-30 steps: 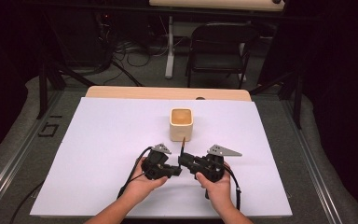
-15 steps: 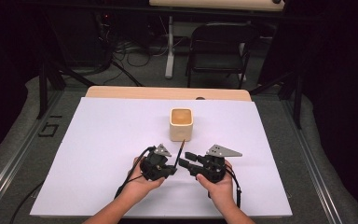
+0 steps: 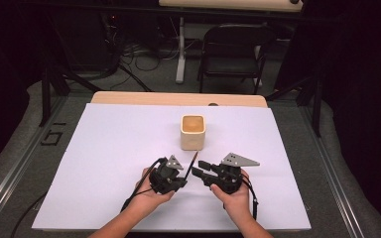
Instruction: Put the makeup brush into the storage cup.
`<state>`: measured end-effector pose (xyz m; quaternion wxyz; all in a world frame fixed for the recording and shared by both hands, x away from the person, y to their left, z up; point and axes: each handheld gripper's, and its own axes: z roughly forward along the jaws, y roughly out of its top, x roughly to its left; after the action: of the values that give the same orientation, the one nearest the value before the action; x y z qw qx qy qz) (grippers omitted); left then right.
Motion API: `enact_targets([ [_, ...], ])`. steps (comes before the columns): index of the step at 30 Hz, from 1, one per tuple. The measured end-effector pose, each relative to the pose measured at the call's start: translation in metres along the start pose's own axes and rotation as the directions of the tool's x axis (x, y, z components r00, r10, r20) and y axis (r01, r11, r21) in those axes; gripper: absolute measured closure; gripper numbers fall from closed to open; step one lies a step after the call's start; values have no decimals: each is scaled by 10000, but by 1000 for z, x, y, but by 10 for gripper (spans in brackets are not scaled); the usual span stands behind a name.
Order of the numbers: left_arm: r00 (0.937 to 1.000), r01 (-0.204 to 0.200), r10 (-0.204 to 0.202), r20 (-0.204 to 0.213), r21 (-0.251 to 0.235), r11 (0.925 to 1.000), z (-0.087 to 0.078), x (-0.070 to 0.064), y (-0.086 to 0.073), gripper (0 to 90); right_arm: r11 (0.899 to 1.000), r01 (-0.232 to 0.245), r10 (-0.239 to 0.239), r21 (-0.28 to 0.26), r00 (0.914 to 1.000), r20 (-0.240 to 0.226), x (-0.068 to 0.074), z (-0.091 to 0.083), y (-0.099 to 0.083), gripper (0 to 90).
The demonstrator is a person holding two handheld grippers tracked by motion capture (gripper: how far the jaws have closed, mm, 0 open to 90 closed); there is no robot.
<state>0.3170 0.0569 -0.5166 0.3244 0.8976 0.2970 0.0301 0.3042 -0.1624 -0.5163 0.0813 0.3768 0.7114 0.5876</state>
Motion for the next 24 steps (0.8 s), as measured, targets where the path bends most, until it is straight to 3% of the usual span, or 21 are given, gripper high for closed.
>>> enact_targets([
  [15,9995,-219,222,-218,139,9997,3,-3,-1,859,10000,-3,3,10,10000,20,-3,-4,3,630],
  [24,9986,-459,464,-268,201,9987,5,-7,0,858,9976,-681,675,-137,9970,-383,-5,-6,5,687],
])
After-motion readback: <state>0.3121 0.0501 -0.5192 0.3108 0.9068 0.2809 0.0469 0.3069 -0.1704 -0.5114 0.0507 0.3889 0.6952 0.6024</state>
